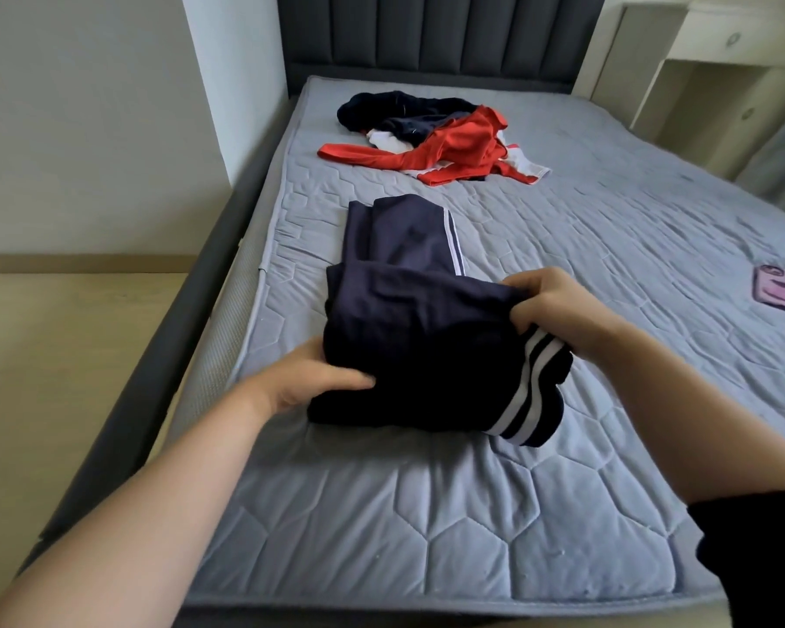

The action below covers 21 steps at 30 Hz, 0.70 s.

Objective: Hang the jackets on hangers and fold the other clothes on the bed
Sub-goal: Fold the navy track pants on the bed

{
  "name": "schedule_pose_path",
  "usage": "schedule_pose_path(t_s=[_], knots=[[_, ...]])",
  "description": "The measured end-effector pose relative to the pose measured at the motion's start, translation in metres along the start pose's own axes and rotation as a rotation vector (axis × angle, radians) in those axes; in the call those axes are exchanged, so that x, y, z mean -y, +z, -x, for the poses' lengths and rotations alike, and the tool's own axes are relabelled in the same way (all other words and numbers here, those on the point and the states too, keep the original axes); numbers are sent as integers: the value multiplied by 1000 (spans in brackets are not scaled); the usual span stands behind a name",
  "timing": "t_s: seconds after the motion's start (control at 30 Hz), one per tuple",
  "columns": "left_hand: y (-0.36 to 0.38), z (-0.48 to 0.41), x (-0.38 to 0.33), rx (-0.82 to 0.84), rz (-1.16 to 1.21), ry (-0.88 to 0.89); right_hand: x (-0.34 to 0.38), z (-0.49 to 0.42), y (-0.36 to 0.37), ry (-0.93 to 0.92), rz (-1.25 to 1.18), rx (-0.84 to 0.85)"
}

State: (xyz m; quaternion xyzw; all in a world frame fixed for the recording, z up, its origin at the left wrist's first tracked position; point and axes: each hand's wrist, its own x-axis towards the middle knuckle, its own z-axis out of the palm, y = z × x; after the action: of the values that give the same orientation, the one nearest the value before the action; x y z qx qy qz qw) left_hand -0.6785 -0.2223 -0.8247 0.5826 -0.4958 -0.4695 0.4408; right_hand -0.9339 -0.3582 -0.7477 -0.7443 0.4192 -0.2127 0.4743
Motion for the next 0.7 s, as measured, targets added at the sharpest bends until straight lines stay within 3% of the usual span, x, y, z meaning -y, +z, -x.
schedule_pose_path(t_s=[0.17, 0.23, 0.3, 0.53, 0.7], knots=[[16, -14, 11, -417, 82, 7, -22, -3, 0, 80, -465, 41], [19, -18, 15, -486, 126, -46, -36, -3, 5, 195, -728, 78], [20, -23, 18, -532, 165, -78, -50, -1, 14, 220, -843, 188], [20, -28, 20, -597, 188, -99, -63, 1, 32, 170, -790, 394], [18, -27, 17, -571, 215, -102, -59, 7, 18, 50, -557, 605]])
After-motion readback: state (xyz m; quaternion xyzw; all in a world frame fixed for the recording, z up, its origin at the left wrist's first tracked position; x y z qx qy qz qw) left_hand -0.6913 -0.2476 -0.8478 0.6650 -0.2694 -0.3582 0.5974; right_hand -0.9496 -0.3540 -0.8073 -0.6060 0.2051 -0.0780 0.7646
